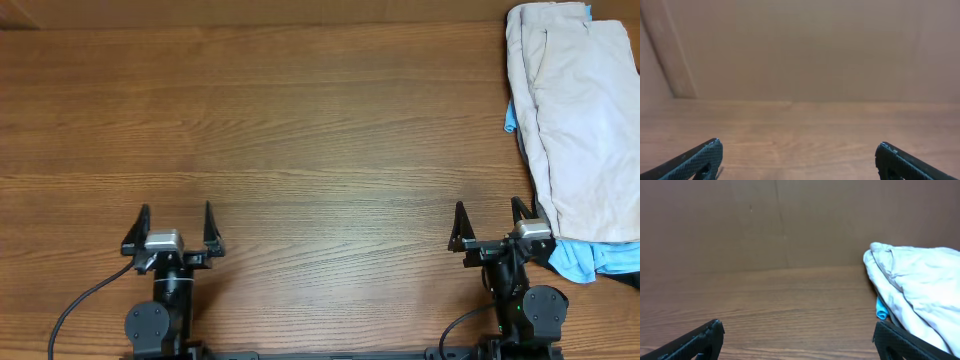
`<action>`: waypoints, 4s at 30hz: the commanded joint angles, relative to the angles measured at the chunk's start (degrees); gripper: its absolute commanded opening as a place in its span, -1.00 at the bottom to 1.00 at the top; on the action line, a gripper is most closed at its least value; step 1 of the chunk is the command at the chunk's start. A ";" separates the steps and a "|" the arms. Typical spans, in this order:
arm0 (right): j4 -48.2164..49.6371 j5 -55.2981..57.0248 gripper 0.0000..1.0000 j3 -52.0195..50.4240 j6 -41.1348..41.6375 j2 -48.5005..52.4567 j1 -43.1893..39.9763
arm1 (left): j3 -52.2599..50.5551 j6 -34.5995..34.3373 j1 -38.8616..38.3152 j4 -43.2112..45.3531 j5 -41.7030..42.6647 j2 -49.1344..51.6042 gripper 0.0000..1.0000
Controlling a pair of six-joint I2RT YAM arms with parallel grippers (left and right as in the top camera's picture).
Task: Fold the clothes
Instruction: 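Raise both arms and reach the right gripper to the beige shorts pile, then grasp the beige shorts with the right gripper and drag them leftward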
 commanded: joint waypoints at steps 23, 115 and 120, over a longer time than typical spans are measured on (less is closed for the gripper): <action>-30.69 2.60 1.00 55.69 1.55 53.66 -0.35 | 59.58 1.33 0.22 -28.46 20.81 65.75 0.99; -32.70 -5.31 -0.60 87.91 9.05 103.25 34.05 | 82.20 1.09 3.63 -40.52 14.60 86.03 1.00; -31.93 -4.87 0.54 88.46 9.09 103.19 39.04 | 82.20 1.14 3.65 -40.74 14.60 86.03 1.00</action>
